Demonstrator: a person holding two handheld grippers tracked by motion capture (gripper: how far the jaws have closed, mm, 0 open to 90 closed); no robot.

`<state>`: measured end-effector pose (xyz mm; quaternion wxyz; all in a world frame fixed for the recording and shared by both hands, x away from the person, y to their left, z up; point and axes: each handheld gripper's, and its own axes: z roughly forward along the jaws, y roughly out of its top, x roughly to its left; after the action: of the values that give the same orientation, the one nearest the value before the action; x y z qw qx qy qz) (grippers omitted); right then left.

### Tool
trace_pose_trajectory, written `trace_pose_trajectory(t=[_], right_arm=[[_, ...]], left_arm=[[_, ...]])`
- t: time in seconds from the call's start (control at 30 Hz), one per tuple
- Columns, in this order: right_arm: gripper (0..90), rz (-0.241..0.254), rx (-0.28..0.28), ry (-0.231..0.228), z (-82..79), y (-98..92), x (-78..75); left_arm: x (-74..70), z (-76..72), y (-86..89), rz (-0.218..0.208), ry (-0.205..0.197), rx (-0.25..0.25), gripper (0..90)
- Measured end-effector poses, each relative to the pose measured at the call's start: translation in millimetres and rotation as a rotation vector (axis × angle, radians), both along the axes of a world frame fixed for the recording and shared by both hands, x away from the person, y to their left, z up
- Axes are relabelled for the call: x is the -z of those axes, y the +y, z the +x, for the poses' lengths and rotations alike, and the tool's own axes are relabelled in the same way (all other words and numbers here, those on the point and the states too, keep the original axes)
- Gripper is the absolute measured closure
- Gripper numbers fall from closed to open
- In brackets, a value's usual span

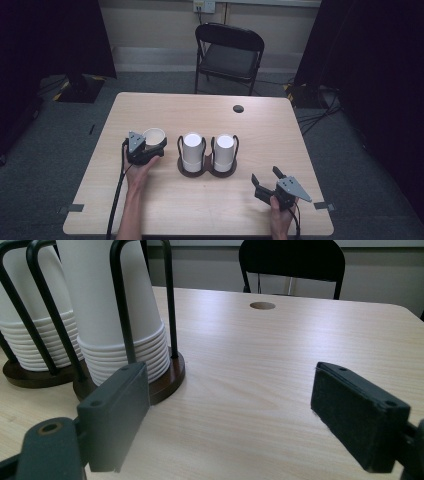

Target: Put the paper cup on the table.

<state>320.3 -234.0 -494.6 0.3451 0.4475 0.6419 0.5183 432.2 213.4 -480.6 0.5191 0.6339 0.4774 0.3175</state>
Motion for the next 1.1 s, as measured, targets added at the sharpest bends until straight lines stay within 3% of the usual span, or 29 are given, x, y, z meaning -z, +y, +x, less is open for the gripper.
trace_pose_trajectory(t=[0.2, 0.4, 0.77, 0.87, 0.93, 0.97, 1.03, 1.1], right_arm=[[15.3, 0.025, -0.01, 0.007, 0.3, -2.6, 0.1], [15.3, 0.014, -0.011, 0.004, 0.4, -1.9, 0.1], [15.3, 0.011, -0.012, 0.004, 0.3, -1.4, 0.1], [15.2, 0.007, -0.011, 0.0, -0.2, -0.9, 0.1], [15.2, 0.002, -0.012, -0.002, -0.1, -0.4, 0.1], [15.2, 0.002, -0.014, -0.001, -0.1, -0.4, 0.1], [15.2, 0.004, -0.013, -0.005, -0.7, -0.6, 0.1], [15.2, 0.004, -0.011, -0.011, -1.2, -0.6, 0.2]], left_arm=[[2.2, -0.6, -1.5, 0.028, 0.001, 0.024, 21.8], [7.6, -1.1, -2.6, 0.072, 0.037, 0.037, 20.1], [12.1, -1.8, -1.6, 0.084, 0.093, 0.027, 15.5], [11.6, -6.6, 2.1, 0.09, 0.074, 0.039, 15.4], [12.9, -7.6, 3.5, 0.069, 0.078, 0.034, 15.4], [12.6, -8.6, 5.0, 0.098, 0.094, 0.039, 15.4], [11.2, -12.3, 3.9, 0.118, 0.088, 0.052, 15.4], [9.8, -14.9, 2.9, 0.14, 0.092, 0.036, 15.5]])
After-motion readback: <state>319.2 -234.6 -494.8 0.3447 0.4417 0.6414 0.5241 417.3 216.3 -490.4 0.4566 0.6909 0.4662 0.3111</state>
